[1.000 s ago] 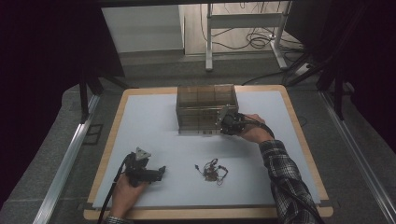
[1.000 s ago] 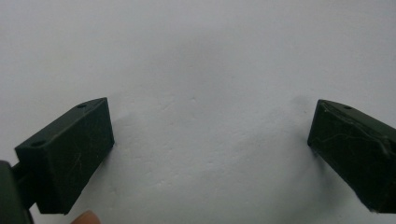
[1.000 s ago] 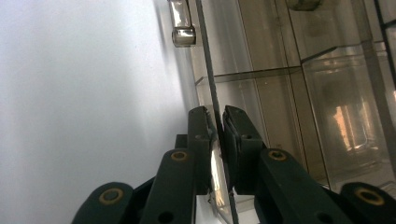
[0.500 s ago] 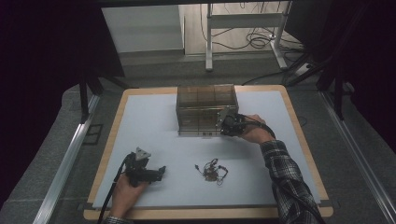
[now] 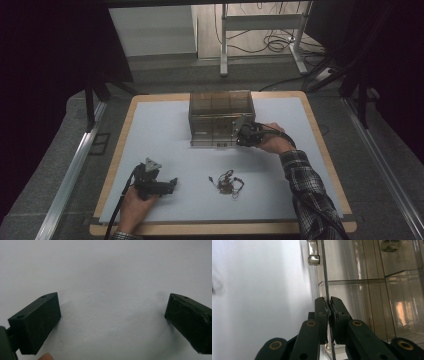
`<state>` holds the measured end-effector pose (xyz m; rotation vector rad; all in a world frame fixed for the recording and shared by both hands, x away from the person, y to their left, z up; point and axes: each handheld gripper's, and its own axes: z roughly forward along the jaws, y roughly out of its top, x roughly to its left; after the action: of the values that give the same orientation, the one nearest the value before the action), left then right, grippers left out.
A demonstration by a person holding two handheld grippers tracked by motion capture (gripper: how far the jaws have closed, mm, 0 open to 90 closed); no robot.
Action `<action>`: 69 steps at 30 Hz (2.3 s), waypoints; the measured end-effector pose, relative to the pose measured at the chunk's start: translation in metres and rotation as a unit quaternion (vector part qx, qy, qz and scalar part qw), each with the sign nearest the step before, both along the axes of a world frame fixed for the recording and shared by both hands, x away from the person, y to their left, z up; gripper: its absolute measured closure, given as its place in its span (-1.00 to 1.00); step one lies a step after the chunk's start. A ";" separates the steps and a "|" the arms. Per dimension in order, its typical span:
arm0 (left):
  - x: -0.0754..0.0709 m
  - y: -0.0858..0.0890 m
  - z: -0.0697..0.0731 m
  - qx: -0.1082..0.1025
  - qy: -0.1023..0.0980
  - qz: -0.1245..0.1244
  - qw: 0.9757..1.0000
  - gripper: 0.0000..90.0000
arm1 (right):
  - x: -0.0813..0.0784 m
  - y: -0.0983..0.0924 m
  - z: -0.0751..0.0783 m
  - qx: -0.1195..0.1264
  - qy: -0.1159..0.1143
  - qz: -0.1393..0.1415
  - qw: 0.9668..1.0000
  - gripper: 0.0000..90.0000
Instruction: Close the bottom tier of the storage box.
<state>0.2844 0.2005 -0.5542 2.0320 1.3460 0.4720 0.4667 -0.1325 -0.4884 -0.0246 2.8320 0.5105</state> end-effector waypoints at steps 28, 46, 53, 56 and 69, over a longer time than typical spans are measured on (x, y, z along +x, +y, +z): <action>0.000 0.000 0.000 0.001 0.000 -0.001 1.000 -0.99 | -0.015 -0.007 0.001 -0.003 0.011 0.020 1.000 0.88; 0.000 0.000 0.000 0.001 0.000 -0.001 1.000 -0.99 | -0.023 -0.008 0.000 -0.003 0.011 0.025 1.000 0.89; 0.000 0.000 0.000 0.001 -0.001 -0.001 1.000 -0.99 | -0.025 -0.008 0.000 -0.003 0.010 0.028 1.000 0.89; 0.000 0.000 0.000 0.001 -0.001 -0.001 1.000 -0.99 | -0.026 -0.008 0.000 -0.003 0.009 0.029 1.000 0.89; 0.000 0.000 0.000 0.001 -0.001 -0.001 1.000 -0.99 | -0.028 -0.008 -0.002 -0.002 0.011 0.027 1.000 0.89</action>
<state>0.2846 0.2007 -0.5542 2.0350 1.3424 0.4738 0.4387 -0.1409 -0.4904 -0.0962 2.8598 0.5209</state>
